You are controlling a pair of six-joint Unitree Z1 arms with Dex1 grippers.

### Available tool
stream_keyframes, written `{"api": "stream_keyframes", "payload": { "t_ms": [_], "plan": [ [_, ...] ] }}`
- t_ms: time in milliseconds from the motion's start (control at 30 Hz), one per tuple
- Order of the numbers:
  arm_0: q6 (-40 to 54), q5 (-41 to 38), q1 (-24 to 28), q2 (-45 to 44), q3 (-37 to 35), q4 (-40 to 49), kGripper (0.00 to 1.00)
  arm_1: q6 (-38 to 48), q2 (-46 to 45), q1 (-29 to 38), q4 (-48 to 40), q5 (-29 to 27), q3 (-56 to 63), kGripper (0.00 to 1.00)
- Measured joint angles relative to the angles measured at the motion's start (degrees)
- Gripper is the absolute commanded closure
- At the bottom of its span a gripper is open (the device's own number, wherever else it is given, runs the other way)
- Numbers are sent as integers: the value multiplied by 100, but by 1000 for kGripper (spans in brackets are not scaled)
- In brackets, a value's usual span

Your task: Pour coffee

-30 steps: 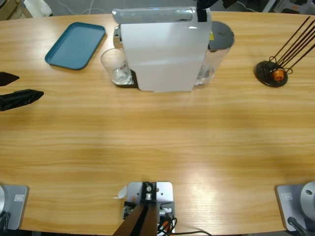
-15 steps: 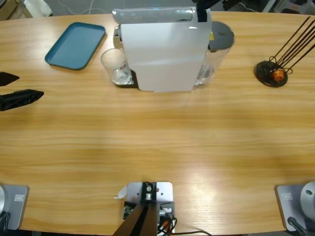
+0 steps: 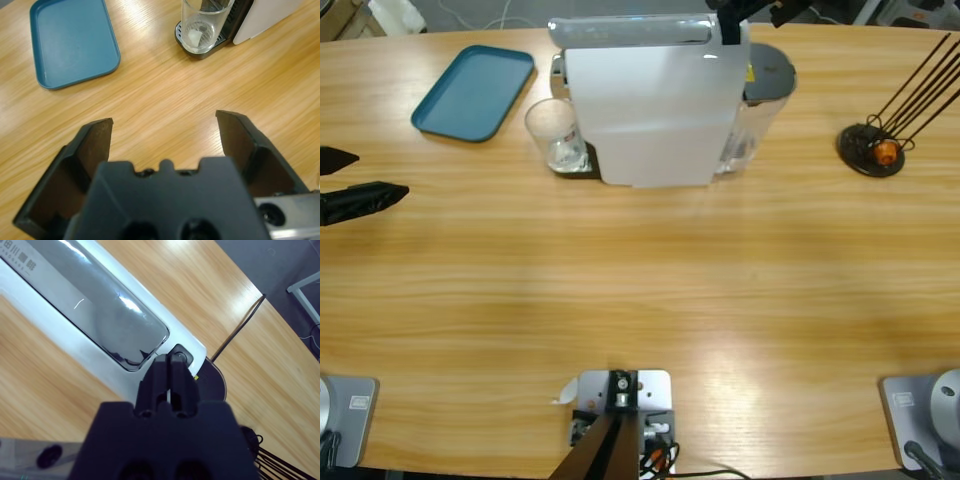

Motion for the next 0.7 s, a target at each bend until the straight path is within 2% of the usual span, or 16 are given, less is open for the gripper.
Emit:
{"api": "stream_keyframes", "payload": {
  "t_ms": [233, 433, 700],
  "plan": [
    [0, 0, 0, 0, 0, 0, 105, 34, -67, 9, -34, 18, 52, 1000],
    [0, -3, 0, 1, 0, 0, 105, -70, -134, 61, 458, -375, -385, 1000],
    [0, -32, 0, 4, 0, 0, 105, 20, -743, 77, 739, -529, -307, 1000]
  ]
}}
